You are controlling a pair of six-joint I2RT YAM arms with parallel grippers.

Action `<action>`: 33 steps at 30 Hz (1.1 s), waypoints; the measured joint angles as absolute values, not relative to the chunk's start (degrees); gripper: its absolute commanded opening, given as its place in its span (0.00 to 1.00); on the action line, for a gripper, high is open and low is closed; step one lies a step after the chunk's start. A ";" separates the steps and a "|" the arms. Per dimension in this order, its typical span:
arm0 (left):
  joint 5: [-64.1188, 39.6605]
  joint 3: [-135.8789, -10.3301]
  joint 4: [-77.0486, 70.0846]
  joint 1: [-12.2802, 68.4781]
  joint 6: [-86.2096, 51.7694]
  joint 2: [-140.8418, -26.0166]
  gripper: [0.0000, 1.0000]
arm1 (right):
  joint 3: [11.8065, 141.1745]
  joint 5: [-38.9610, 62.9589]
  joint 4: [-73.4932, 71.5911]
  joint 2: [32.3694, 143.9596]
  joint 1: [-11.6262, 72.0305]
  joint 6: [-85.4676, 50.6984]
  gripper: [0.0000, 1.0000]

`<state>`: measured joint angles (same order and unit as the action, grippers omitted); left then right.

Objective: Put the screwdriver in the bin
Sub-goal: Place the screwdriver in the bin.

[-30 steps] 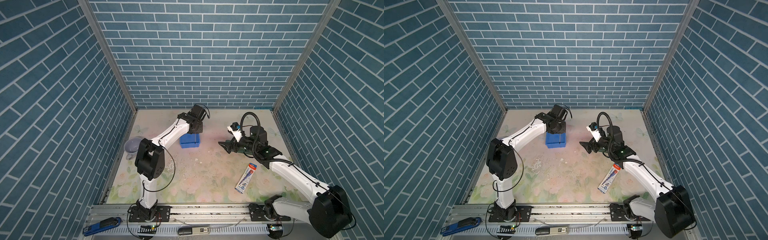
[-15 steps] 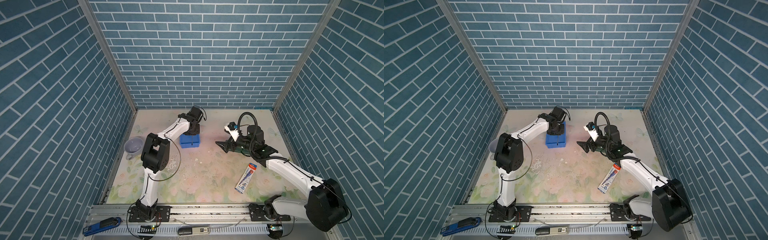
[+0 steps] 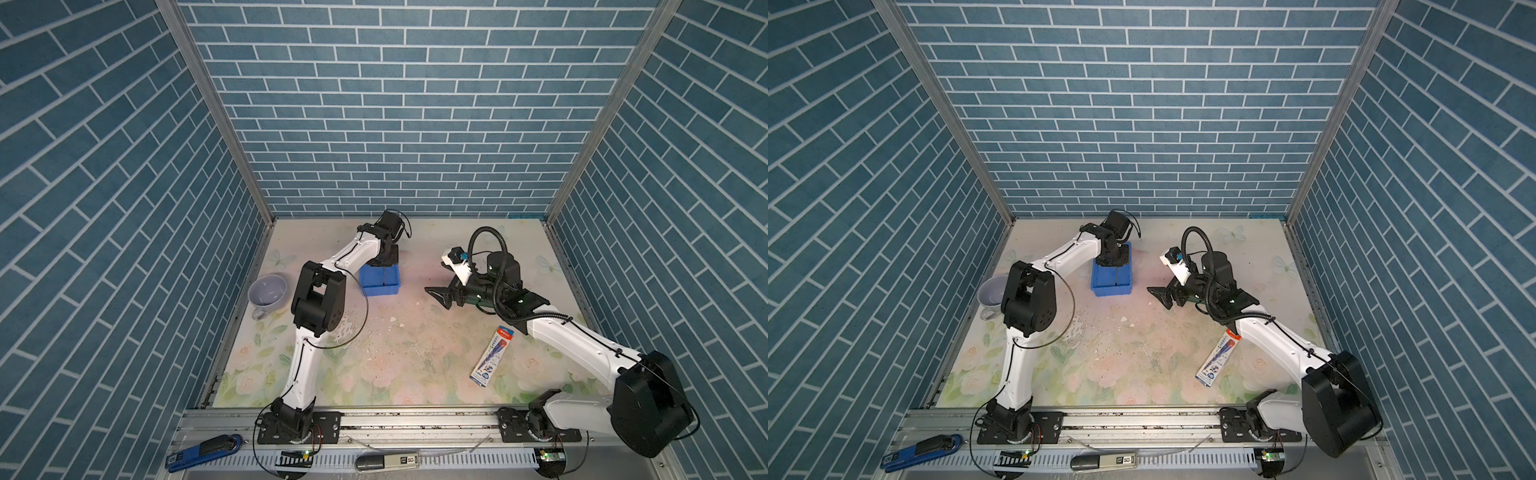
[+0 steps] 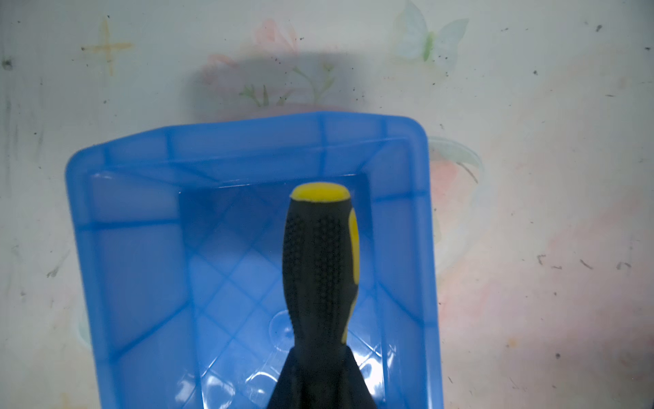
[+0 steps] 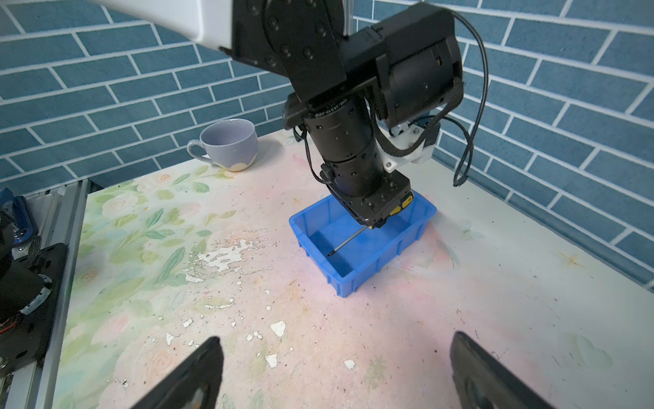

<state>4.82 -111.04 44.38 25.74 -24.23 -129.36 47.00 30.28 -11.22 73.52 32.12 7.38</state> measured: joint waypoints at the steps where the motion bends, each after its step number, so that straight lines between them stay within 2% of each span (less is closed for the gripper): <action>1: 4.80 -111.53 44.49 25.54 -24.10 -129.91 0.10 | 47.16 30.28 -11.25 73.52 32.21 7.38 0.99; 6: 4.82 -112.49 44.75 24.97 -23.68 -130.96 0.16 | 47.29 30.28 -11.38 73.52 32.53 7.35 0.99; 13: 4.71 -113.36 44.95 24.88 -22.74 -132.79 0.49 | 47.29 30.26 -11.31 73.52 32.75 7.38 0.99; 19: 4.67 -113.45 45.21 24.88 -22.33 -132.75 0.65 | 47.31 30.11 -11.09 73.52 32.75 7.38 0.99; 21: 4.62 -113.19 45.12 24.88 -22.26 -132.16 0.66 | 47.33 29.89 -10.70 73.49 32.75 7.49 0.99; 25: 4.36 -109.23 44.01 24.88 -22.46 -126.76 0.70 | 47.48 29.32 -9.10 73.45 32.75 7.86 0.99; 33: 5.39 -96.31 37.06 25.41 -22.44 -105.03 0.83 | 48.29 27.64 -7.60 73.06 32.75 9.13 0.99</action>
